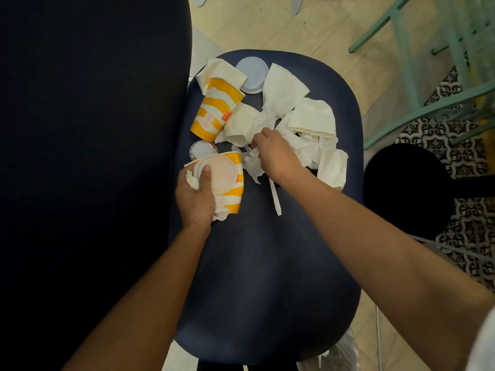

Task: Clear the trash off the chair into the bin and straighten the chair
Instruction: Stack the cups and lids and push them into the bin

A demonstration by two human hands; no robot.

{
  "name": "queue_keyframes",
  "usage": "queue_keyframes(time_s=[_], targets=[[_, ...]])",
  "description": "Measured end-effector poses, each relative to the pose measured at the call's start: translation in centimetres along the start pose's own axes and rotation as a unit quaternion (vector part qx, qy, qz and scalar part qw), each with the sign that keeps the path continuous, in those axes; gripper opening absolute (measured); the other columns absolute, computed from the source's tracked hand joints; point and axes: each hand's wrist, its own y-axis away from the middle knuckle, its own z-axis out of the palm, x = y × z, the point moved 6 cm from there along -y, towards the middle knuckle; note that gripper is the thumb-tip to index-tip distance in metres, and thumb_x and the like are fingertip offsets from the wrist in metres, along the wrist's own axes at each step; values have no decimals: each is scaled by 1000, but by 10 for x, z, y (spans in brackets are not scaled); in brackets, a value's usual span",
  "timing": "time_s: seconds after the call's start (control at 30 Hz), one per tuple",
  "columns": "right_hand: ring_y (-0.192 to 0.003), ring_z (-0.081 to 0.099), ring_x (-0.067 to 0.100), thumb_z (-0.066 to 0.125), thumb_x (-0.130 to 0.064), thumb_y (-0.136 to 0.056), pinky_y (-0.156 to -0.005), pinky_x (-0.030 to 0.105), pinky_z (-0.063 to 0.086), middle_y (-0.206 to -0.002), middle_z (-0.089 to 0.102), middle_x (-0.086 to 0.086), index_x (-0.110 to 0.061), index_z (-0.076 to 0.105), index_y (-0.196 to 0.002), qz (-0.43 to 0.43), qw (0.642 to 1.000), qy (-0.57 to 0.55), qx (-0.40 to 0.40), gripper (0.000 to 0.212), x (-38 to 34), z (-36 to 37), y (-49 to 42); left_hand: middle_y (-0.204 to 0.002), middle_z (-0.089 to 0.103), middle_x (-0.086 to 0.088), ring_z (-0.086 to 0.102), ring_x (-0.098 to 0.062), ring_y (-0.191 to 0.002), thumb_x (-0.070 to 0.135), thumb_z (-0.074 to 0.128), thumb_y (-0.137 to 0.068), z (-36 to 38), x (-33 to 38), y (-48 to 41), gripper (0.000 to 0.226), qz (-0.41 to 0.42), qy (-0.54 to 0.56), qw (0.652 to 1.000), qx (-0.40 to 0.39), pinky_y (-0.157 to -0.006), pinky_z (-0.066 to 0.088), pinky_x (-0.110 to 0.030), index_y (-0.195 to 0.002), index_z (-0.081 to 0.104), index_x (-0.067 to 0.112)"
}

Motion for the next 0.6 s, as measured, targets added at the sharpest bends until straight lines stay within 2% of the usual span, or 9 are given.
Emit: queue_keyframes(time_s=[0.13, 0.2, 0.27, 0.33, 0.43, 0.53, 0.6], targets=[[-113, 46, 28, 51, -4, -91, -87, 39, 44, -117, 53, 14, -4, 59, -115, 3, 998, -56, 20, 25, 4, -3, 2, -105, 58, 2, 56, -13, -96, 27, 56, -92, 3, 0, 0, 29, 12, -5, 1000, -9, -79, 45, -24, -116, 55, 10], [-113, 46, 28, 55, -8, -90, -84, 42, 45, -116, 52, 16, -1, 60, -109, 0, 993, -100, 65, 21, 4, -8, 7, -106, 59, 1, 56, -13, -96, 27, 56, -92, 5, 0, 1, 29, 13, -4, 1000, -11, -80, 46, -25, -116, 55, 10], [-110, 47, 26, 61, -10, -87, -81, 37, 45, -121, 48, 17, 1, 60, -100, 9, 979, -165, 122, 16, 5, -16, 13, -107, 59, 0, 56, -13, -97, 27, 57, -92, 6, 0, 1, 30, 14, -6, 1000, -10, -81, 47, -26, -116, 55, 10], [-99, 46, 17, 63, -9, -83, -77, 28, 38, -122, 48, 13, -1, 57, -88, 22, 964, -230, 133, 11, 7, -19, 17, -109, 60, -1, 57, -14, -98, 27, 57, -92, 6, 0, 2, 31, 15, -2, 1000, -10, -83, 48, -27, -117, 55, 9], [-77, 43, 17, 59, -2, -79, -67, 25, 30, -86, 50, 5, -9, 44, -77, 61, 951, -286, 103, 16, 11, -17, 20, -109, 59, 0, 56, -14, -99, 27, 56, -92, 7, -1, 4, 31, 11, 0, 1000, -13, -82, 47, -26, -118, 54, 10], [-72, 44, 17, 48, 3, -84, -59, 26, 30, -77, 49, 4, -7, 48, -89, 107, 933, -328, 105, 11, 15, -18, 24, -108, 58, 1, 55, -13, -98, 27, 55, -93, 6, -1, 6, 31, 10, 1, 1000, -14, -79, 46, -24, -119, 54, 9], [-67, 44, 17, 38, 8, -85, -54, 27, 30, -71, 48, 3, -4, 52, -104, 129, 927, -335, 108, 26, 16, -18, 27, -108, 57, 1, 55, -12, -97, 27, 55, -93, 6, -1, 7, 32, 12, -3, 1000, -12, -80, 45, -24, -120, 53, 9]])
